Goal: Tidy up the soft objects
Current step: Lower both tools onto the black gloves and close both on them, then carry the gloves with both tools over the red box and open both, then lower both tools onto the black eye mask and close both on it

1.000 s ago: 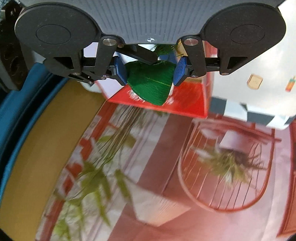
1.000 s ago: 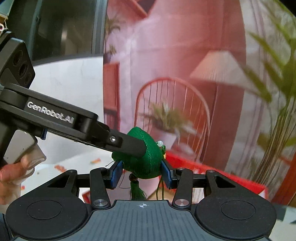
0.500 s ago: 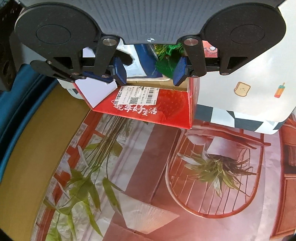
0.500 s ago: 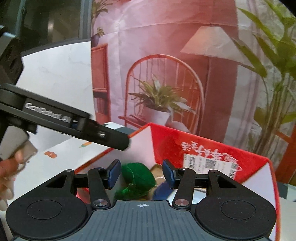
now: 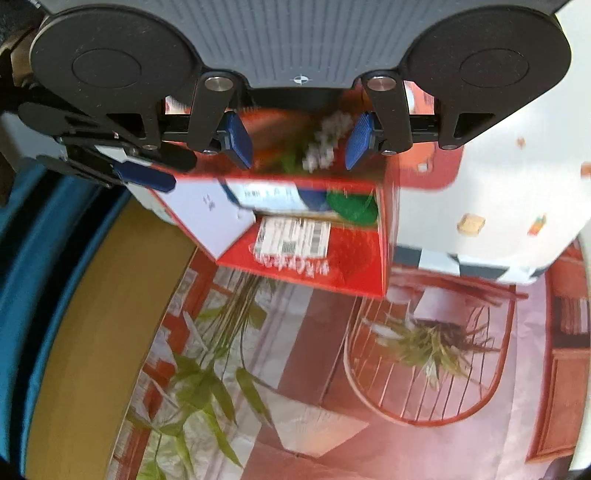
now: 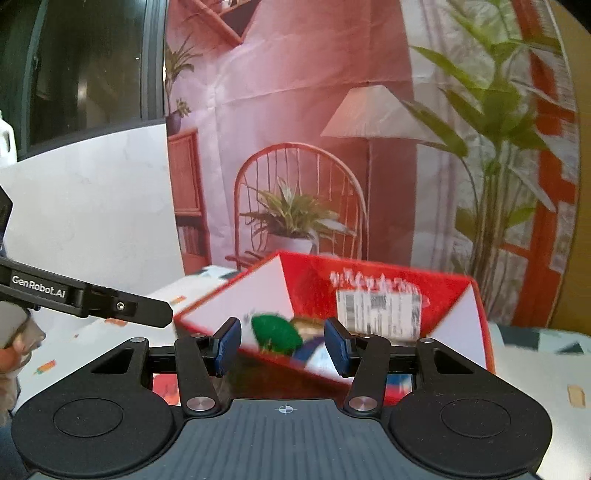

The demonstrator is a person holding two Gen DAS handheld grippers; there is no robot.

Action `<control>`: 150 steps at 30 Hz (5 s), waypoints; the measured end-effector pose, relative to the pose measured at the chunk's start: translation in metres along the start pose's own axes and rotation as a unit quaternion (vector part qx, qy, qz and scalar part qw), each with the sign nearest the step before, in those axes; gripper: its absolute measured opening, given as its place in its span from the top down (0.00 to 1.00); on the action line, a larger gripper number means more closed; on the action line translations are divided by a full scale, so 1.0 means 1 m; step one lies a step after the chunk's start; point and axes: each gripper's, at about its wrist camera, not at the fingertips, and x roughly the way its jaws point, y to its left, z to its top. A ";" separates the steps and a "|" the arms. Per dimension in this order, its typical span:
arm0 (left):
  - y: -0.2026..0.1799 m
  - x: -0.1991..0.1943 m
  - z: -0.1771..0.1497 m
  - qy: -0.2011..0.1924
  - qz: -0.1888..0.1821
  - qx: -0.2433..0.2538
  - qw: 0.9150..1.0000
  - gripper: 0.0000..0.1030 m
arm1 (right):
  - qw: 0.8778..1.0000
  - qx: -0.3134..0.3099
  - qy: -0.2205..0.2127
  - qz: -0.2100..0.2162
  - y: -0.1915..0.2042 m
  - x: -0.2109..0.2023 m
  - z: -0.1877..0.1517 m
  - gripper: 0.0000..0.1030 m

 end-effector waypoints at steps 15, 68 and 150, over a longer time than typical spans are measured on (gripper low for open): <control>-0.005 0.016 -0.078 0.055 0.006 -0.019 0.998 0.43 | 0.997 -0.010 0.077 -0.030 0.034 -0.038 -0.100 0.43; -0.005 0.014 -0.092 0.045 -0.044 -0.020 0.998 0.87 | 0.994 0.101 0.046 -0.020 0.002 -0.042 -0.109 0.87; -0.024 0.033 0.014 -0.011 0.066 0.078 0.995 0.00 | 0.995 0.066 0.023 -0.072 -0.045 0.009 0.007 0.02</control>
